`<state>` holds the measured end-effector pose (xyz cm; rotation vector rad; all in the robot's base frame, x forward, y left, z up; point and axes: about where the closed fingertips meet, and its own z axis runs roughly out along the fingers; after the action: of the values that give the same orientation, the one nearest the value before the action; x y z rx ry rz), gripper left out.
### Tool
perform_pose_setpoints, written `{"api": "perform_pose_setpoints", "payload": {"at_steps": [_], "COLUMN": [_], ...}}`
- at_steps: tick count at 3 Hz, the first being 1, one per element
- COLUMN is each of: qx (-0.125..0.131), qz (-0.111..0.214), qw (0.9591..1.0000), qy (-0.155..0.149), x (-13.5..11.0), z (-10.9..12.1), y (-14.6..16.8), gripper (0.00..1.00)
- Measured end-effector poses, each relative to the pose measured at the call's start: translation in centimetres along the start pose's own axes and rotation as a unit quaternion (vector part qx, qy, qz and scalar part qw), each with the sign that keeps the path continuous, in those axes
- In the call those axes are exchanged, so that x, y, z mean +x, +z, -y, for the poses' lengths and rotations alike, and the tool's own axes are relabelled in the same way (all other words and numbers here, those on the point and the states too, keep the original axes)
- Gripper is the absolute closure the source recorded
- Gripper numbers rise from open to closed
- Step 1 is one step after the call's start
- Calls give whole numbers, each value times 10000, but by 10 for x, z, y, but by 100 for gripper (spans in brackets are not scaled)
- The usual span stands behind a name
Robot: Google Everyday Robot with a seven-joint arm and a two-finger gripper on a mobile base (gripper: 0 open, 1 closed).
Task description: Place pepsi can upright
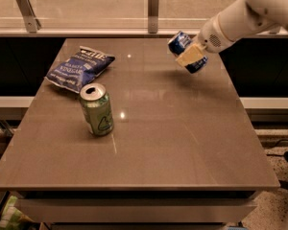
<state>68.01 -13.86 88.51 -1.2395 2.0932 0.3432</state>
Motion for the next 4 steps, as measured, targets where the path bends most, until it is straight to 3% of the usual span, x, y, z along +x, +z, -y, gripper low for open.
{"api": "perform_pose_setpoints", "payload": {"at_steps": [1, 3, 4], "qx": [-744, -745, -729], "qz": [-633, -633, -574], "qw": [9946, 9946, 9951], "qy": [343, 344, 349], "x": [7, 1, -7], "z": [11, 12, 27], "y": [80, 73, 87], "gripper": [100, 100, 100]}}
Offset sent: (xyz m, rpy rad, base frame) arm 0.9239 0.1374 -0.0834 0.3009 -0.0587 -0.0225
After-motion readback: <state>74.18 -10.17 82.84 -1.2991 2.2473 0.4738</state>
